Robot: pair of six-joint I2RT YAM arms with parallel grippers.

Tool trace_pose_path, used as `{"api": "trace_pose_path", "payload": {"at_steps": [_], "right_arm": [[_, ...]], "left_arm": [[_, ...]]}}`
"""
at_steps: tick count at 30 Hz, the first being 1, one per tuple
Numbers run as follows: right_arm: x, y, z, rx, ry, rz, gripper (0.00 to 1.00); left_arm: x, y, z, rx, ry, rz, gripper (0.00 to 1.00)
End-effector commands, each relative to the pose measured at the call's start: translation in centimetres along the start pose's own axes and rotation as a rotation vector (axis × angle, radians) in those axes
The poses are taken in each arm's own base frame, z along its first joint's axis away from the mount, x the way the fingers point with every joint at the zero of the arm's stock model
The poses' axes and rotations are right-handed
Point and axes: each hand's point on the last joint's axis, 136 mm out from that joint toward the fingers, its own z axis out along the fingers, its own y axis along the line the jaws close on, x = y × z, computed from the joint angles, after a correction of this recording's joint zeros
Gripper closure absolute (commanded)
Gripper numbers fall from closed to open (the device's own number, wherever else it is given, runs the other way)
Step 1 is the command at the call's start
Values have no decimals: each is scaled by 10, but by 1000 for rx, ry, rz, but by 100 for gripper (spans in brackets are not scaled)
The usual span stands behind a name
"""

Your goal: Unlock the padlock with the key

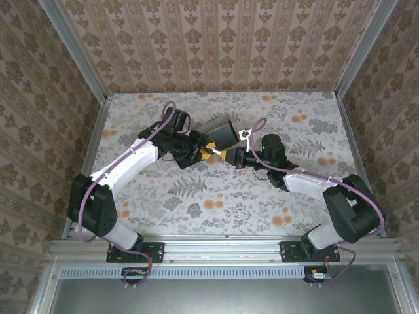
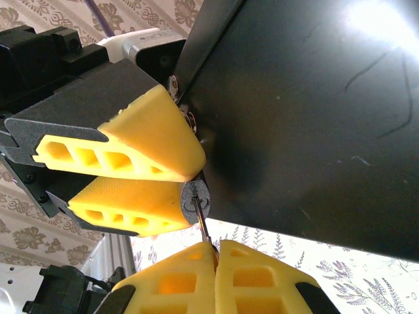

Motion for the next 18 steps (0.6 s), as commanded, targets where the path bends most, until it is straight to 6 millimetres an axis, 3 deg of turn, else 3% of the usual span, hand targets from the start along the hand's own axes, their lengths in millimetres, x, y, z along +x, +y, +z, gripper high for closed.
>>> {"api": "trace_pose_path", "payload": {"at_steps": [1,12,18], "right_arm": [[-14,20,9,-72,-23,-42,100],[-18,31,19,-119,-49,-73,100],[-21,51,15,-223,-76,-122,100]], "left_arm": [[9,-16,-12,71,24,19,100],[11,-18,-14,84,24,22,100],[17,-18,-16,95,56,23,100]]}}
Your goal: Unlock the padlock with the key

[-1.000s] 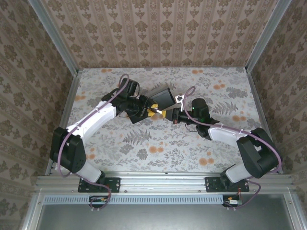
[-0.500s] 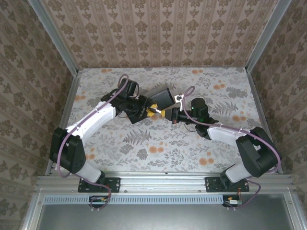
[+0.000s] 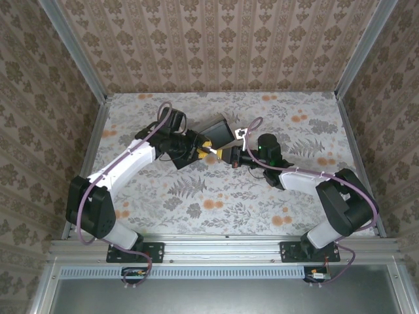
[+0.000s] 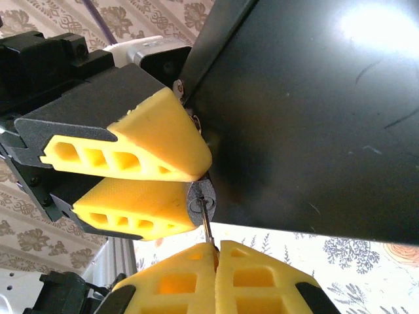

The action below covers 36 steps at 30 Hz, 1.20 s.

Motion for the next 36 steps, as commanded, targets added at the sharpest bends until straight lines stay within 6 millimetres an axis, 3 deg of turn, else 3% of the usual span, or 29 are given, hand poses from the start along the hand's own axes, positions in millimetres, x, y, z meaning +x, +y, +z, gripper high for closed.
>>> {"api": "trace_pose_path", "payload": {"at_steps": [1,4,10,14,22,28,36], "right_arm": [[-17,51,2,-209,-52,-116,100],[-11,61,5,-253,-29,-123,100],[0,49,11,-147,-30,-135,100],[7,54,15,-58,-11,-220,100],[-3,56,9,-5,-68,-267,100],[-5,68,17,-95,-50,-265,100],[-26,83,16,-169,-94,-265,100]], "left_arm": [[26,-19,-10,84,93,46,100],[23,-20,-14,93,85,42,100],[19,-23,-21,110,80,54,100],[16,-20,-25,104,77,49,100],[20,-21,-28,91,92,81,100],[27,-23,-25,86,120,120,100],[34,-15,-19,50,156,138,100]]}}
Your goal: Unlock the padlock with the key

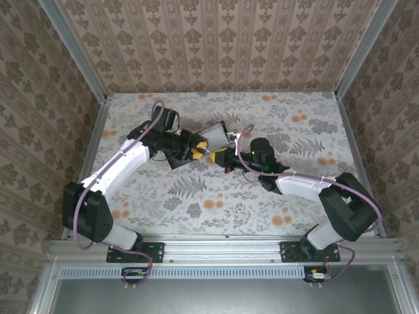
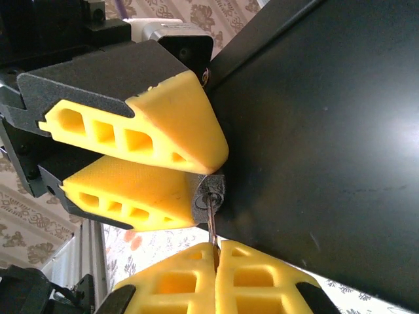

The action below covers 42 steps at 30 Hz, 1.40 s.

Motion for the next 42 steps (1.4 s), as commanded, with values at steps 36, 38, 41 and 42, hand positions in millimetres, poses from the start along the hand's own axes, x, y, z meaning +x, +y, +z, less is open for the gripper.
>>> {"api": "trace_pose_path", "payload": {"at_steps": [36,38,41,42], "right_arm": [[-65,85,21,-275,-31,-50,100],[-69,84,22,-238,-44,-133,100],[-72,79,33,-203,-6,-152,100],[-74,81,35,-219,-8,-146,100]], "left_arm": [[30,-12,12,10,101,61,100],[39,-12,15,-4,133,78,100],[48,-10,17,-21,170,102,100],[50,-9,17,-29,175,106,100]]}}
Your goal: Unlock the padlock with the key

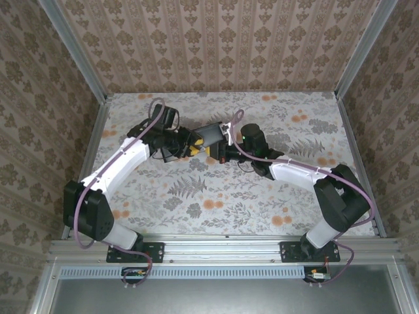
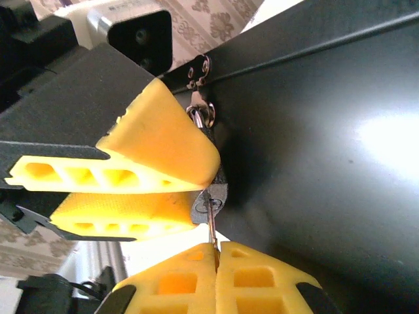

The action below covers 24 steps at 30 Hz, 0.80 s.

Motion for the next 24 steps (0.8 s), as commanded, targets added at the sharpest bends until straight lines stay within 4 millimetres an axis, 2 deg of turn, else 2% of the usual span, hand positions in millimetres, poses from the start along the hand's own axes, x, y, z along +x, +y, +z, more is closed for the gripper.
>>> {"api": "trace_pose_path", "payload": {"at_steps": [1,3,8,12,13,17,20,24], "right_arm": [[-57,98,-1,-261,-154,-262,100],[-61,105,-1,-318,-188,-263,100],[-64,103,9,-333,-185,-248,100],[-69,95,13,-296,-122,-158,100],[-69,92,14,-280,-109,-142,100],[-59,70,20,-205,-52,-77,100],[-57,55,26,-176,-43,-20,100],[-57,40,32,-152,-37,27,100]], "left_arm": [[74,-8,9,10,299,98,100],[74,-5,10,5,304,94,100],[71,-5,8,3,304,96,100],[56,-1,1,-18,261,94,100],[51,-1,-2,-19,249,96,97],[30,-7,-18,9,177,121,66],[26,-19,-27,52,149,154,59],[17,-33,-42,95,119,184,57]]}}
